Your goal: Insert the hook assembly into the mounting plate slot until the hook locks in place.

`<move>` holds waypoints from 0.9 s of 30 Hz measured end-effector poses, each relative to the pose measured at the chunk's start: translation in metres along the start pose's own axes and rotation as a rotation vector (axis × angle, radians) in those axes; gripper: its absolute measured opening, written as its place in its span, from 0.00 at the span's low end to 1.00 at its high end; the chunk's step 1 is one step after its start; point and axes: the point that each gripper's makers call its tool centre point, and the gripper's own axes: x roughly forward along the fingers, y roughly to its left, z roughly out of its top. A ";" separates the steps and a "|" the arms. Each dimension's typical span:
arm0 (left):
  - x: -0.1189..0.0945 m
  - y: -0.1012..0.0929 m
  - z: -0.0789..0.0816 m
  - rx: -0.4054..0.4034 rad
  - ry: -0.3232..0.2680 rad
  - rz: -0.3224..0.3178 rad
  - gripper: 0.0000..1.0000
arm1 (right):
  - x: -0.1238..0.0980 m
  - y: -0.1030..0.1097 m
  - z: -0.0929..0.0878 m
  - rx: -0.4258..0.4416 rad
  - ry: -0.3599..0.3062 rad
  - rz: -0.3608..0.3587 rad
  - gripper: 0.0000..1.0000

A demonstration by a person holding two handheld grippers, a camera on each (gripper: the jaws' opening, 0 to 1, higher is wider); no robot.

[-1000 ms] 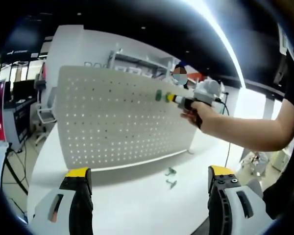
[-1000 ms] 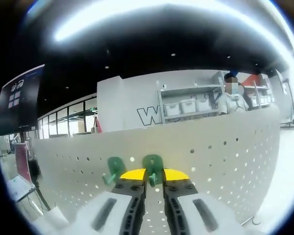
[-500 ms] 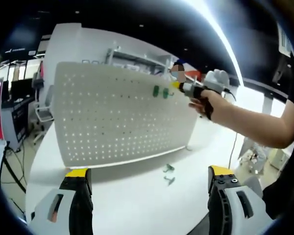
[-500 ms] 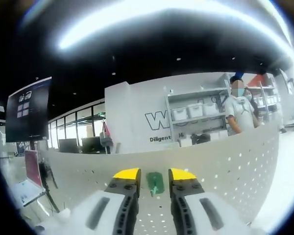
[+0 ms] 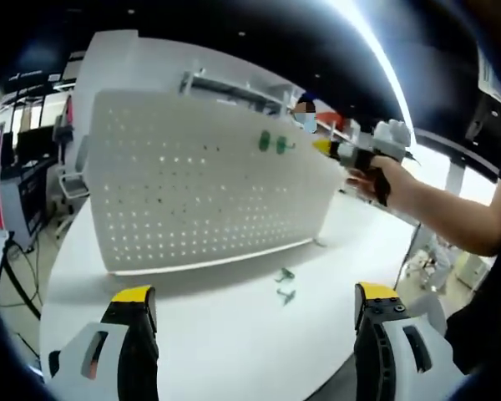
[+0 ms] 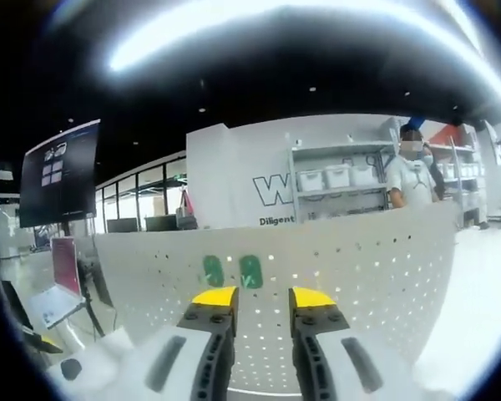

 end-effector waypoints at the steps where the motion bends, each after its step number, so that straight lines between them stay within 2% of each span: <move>1: 0.000 -0.001 -0.001 -0.001 0.002 -0.002 1.00 | -0.004 0.000 -0.003 -0.001 0.006 0.001 0.21; 15: 0.006 -0.031 -0.018 -0.027 0.072 -0.036 1.00 | -0.065 0.006 -0.062 0.016 0.182 0.068 0.24; 27: 0.017 -0.051 -0.035 -0.046 0.130 -0.042 1.00 | -0.119 0.010 -0.103 0.011 0.321 0.141 0.25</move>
